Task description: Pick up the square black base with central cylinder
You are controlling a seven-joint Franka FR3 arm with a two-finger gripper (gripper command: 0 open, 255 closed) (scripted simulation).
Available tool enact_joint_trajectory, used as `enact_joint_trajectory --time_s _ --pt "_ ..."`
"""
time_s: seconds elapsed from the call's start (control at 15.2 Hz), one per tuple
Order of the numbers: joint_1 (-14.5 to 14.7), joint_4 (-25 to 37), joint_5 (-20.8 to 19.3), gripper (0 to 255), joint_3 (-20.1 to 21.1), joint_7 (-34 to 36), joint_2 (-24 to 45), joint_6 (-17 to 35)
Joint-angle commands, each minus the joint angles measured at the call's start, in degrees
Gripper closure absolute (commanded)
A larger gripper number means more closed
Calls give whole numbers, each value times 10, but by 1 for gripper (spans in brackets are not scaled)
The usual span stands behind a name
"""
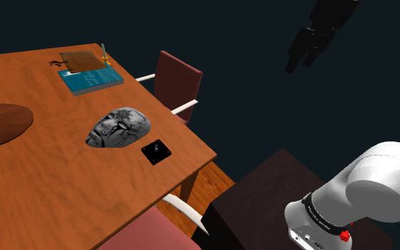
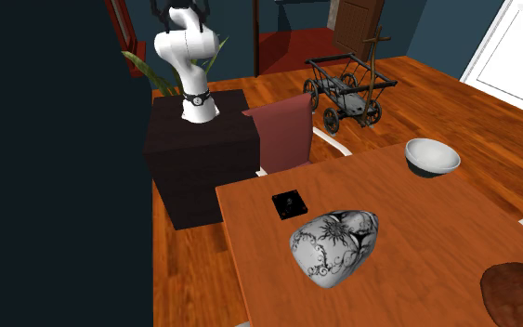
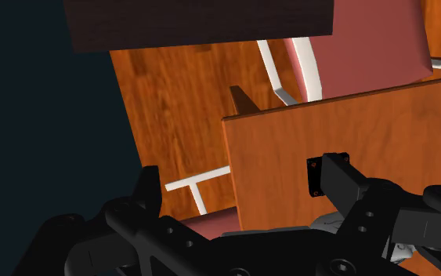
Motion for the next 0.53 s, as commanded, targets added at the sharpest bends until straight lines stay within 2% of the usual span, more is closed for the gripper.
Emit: enact_joint_trajectory --time_s 0.0,0.46 --pt "0 0 0 0 0 0 0 0" --pt "10 -67 31 0 42 49 59 128"
